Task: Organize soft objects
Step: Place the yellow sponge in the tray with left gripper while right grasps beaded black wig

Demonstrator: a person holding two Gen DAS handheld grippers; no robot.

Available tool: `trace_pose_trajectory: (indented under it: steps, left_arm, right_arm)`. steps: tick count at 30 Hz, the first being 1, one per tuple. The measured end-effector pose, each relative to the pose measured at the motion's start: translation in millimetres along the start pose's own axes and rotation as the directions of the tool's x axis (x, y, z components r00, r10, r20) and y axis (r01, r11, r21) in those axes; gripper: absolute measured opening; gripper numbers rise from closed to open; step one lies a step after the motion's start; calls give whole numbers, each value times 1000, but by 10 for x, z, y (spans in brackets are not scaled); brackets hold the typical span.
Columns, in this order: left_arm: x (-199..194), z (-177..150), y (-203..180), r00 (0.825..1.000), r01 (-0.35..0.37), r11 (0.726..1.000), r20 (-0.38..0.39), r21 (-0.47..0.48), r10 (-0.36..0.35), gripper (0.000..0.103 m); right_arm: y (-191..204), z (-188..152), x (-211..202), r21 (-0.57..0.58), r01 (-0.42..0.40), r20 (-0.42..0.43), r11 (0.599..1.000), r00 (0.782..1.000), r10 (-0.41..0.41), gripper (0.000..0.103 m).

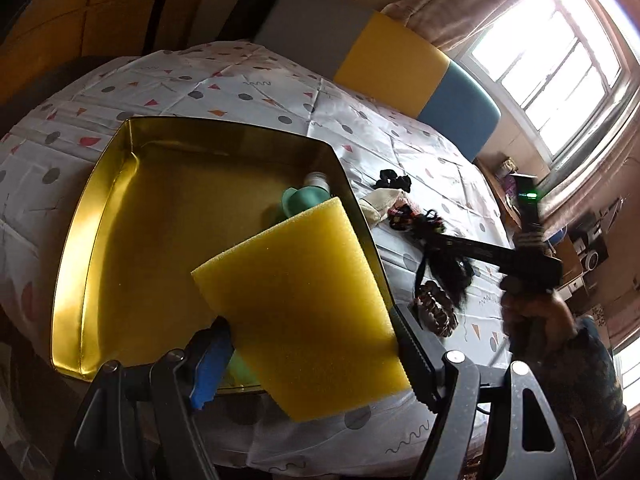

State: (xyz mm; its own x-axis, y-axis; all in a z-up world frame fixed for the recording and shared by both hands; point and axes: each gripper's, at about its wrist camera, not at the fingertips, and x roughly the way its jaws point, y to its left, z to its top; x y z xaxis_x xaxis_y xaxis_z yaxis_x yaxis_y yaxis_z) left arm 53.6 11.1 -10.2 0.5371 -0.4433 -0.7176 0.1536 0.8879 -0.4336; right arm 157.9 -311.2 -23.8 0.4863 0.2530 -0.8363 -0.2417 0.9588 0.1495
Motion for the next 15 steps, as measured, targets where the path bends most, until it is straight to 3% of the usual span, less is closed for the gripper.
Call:
trace_pose_trajectory:
  steps: [3, 7, 9, 15]
  left_arm:
    - [-18, -10, 4, 1000, 9, 1000, 6, 2, -9, 76]
    - [-53, -41, 16, 1000, 12, 1000, 11, 3, -12, 76]
    - [-64, -59, 33, 1000, 6, 1000, 11, 4, -6, 76]
    - [-63, -95, 84, 999, -30, 1000, 12, 3, 30, 76]
  right_arm:
    - [171, -95, -229, -67, -14, 19, 998, 1000, 15, 14]
    - [118, -379, -388, -95, 33, 2, 995, 999, -33, 14]
    - [-109, -567, -364, -43, 70, -37, 997, 997, -72, 14]
    - [-541, -1146, -251, 87, 32, -100, 996, 995, -24, 14]
